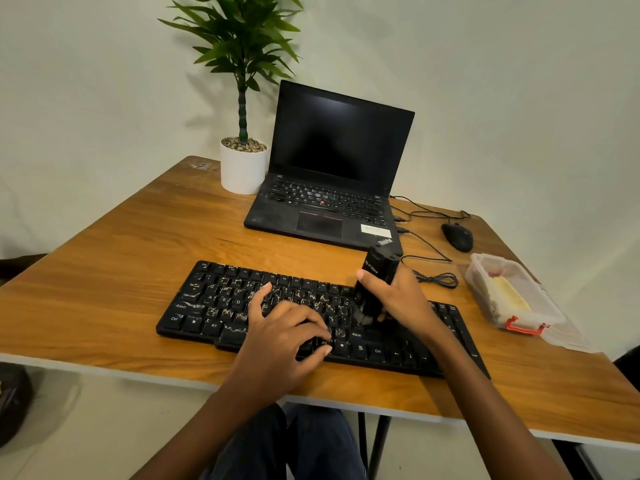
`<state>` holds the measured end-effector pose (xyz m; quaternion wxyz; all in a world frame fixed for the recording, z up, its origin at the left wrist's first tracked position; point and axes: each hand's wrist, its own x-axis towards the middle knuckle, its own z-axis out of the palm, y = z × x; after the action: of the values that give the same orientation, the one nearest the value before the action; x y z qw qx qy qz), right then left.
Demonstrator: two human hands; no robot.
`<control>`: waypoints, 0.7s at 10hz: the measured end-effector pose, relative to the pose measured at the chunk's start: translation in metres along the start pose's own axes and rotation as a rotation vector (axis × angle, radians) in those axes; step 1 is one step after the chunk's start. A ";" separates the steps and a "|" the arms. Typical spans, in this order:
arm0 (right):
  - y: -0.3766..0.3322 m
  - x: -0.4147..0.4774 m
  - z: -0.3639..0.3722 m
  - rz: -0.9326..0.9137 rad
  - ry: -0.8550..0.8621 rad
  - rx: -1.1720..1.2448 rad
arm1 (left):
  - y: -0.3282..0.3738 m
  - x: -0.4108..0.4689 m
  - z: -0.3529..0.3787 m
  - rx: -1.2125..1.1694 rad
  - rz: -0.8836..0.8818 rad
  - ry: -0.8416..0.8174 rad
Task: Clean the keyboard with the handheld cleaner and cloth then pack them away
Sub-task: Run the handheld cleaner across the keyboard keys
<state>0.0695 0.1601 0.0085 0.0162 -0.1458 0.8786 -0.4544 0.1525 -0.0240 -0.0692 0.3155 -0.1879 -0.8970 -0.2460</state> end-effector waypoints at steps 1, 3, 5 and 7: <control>-0.002 0.000 -0.003 0.008 -0.033 0.025 | 0.000 0.000 0.000 0.000 -0.003 -0.002; -0.003 0.002 0.001 -0.035 -0.051 0.006 | 0.001 0.000 -0.001 -0.003 0.001 0.008; -0.004 0.008 0.000 -0.052 -0.002 -0.115 | 0.001 0.000 0.000 -0.003 -0.002 0.010; -0.008 0.009 -0.007 0.000 -0.109 -0.074 | 0.001 0.000 0.000 -0.006 -0.004 0.016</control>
<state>0.0619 0.1588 0.0200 0.0588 -0.1710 0.8925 -0.4131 0.1528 -0.0235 -0.0688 0.3216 -0.1849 -0.8941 -0.2509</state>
